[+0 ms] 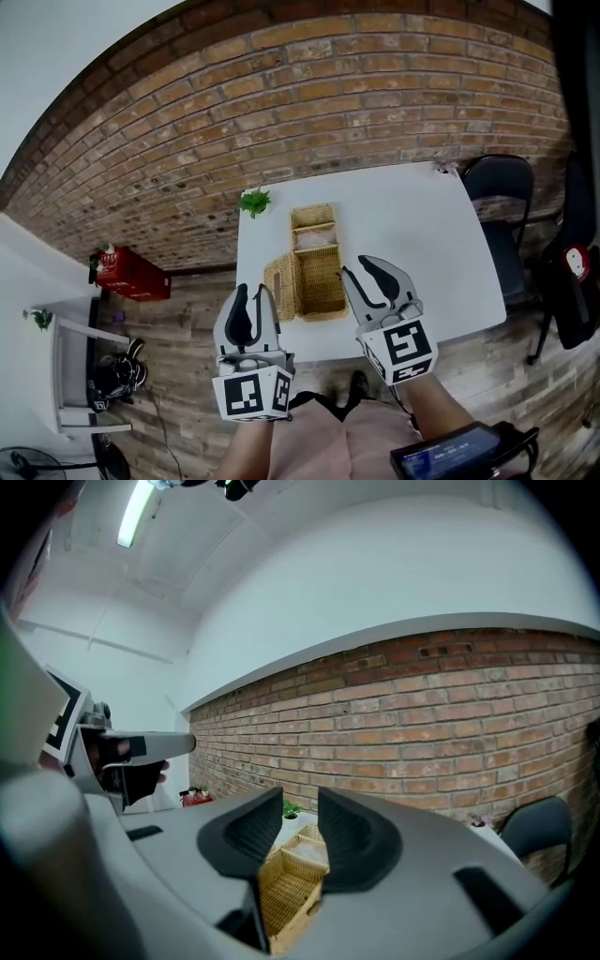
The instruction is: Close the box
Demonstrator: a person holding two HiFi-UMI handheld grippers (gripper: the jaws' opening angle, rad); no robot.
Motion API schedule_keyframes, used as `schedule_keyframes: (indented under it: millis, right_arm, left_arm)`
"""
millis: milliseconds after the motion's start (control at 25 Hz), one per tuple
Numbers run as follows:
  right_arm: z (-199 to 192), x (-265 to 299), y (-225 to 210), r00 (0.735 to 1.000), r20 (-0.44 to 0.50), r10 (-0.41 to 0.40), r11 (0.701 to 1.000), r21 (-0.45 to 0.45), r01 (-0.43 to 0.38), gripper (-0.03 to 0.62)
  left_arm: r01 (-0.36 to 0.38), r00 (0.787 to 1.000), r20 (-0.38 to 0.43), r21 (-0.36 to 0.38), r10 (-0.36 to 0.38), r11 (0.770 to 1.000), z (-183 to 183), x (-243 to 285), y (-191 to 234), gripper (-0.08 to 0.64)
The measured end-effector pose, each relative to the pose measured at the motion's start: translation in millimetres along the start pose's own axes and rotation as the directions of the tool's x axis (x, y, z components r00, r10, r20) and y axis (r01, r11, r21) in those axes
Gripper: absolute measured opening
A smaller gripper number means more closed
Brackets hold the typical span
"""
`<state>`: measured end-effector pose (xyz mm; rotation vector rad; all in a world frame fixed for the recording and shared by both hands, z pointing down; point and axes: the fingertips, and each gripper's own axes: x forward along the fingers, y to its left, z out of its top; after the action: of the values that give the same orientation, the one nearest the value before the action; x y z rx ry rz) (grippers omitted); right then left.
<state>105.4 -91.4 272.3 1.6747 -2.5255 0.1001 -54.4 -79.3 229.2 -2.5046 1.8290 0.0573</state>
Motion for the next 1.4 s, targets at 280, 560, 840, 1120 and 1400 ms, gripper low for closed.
schedule_keyframes:
  millis: [280,560,840,1120,1400]
  right_arm:
    - [-1.1,8.9,9.6,0.999,-0.018,0.030,0.999,-0.024,-0.030,0.118]
    - [-12.9,21.6,17.9,0.997,-0.067,0.040,0.998,-0.040,-0.043,0.117]
    - [-36.6,34.5,30.3,0.988,-0.144,0.056,0.997,-0.047,-0.064,0.114]
    - [-82.5,40.4,38.2,0.971,-0.227,0.070,0.996,-0.045,-0.082,0.112]
    - [-117.1,38.7,50.9,0.953,-0.289,0.096,0.992,-0.050,-0.115,0.112]
  left_arm:
    - [-0.052,0.999,-0.006,-0.030,0.052,0.998,-7.5,-7.5,19.6,0.118]
    - [-0.046,0.997,-0.058,-0.074,0.042,0.996,-36.3,-5.9,28.9,0.121]
    - [-0.055,0.988,-0.152,-0.192,0.026,0.980,-95.3,-13.7,42.6,0.127]
    - [-0.105,0.968,-0.250,-0.387,0.005,0.916,-165.7,-31.0,45.1,0.137]
    - [-0.153,0.946,-0.320,-0.571,-0.047,0.807,-219.0,-49.7,32.8,0.137]
